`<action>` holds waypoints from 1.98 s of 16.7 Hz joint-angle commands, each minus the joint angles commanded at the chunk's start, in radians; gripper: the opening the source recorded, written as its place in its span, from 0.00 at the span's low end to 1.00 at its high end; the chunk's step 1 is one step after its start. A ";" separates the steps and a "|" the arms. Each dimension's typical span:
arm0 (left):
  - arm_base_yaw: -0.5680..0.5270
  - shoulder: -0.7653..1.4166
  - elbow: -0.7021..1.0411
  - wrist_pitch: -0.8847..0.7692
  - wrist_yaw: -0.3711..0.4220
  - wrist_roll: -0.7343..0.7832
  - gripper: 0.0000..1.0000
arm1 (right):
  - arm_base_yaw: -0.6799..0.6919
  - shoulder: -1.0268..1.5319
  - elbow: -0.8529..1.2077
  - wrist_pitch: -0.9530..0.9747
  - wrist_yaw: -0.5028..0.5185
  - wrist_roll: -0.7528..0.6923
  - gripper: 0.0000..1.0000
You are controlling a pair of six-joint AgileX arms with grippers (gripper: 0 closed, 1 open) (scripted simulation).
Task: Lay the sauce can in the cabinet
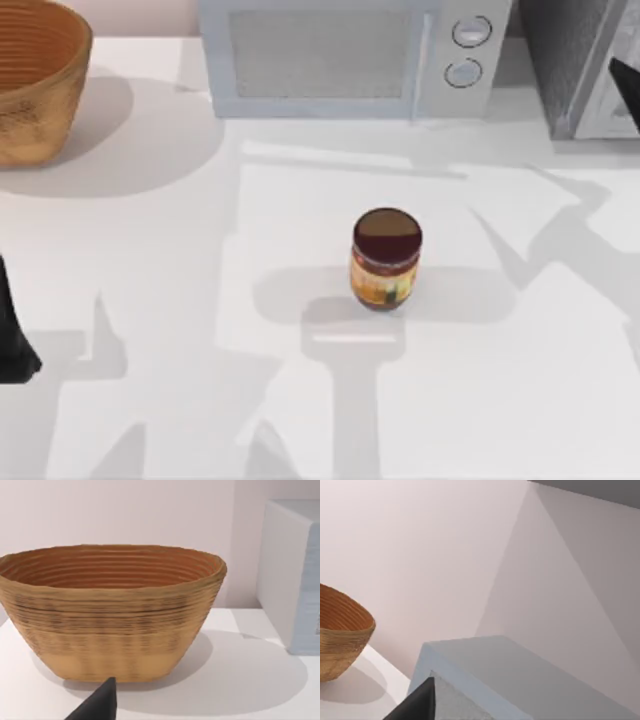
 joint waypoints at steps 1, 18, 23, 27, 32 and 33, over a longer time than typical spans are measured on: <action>0.000 0.000 0.000 0.000 0.000 0.000 1.00 | 0.001 0.059 0.025 0.023 -0.031 -0.001 1.00; 0.000 0.000 0.000 0.000 0.000 0.000 1.00 | 0.090 1.181 0.347 0.313 -0.621 -0.213 1.00; 0.000 0.000 0.000 0.000 0.000 0.000 1.00 | 0.107 1.361 0.371 0.338 -0.677 -0.243 1.00; 0.000 0.000 0.000 0.000 0.000 0.000 1.00 | 0.107 1.372 0.373 0.340 -0.680 -0.245 1.00; 0.000 0.000 0.000 0.000 0.000 0.000 1.00 | 0.128 1.384 0.382 0.374 -0.659 -0.211 1.00; 0.000 0.000 0.000 0.000 0.000 0.000 1.00 | 0.146 1.394 0.391 0.398 -0.643 -0.187 1.00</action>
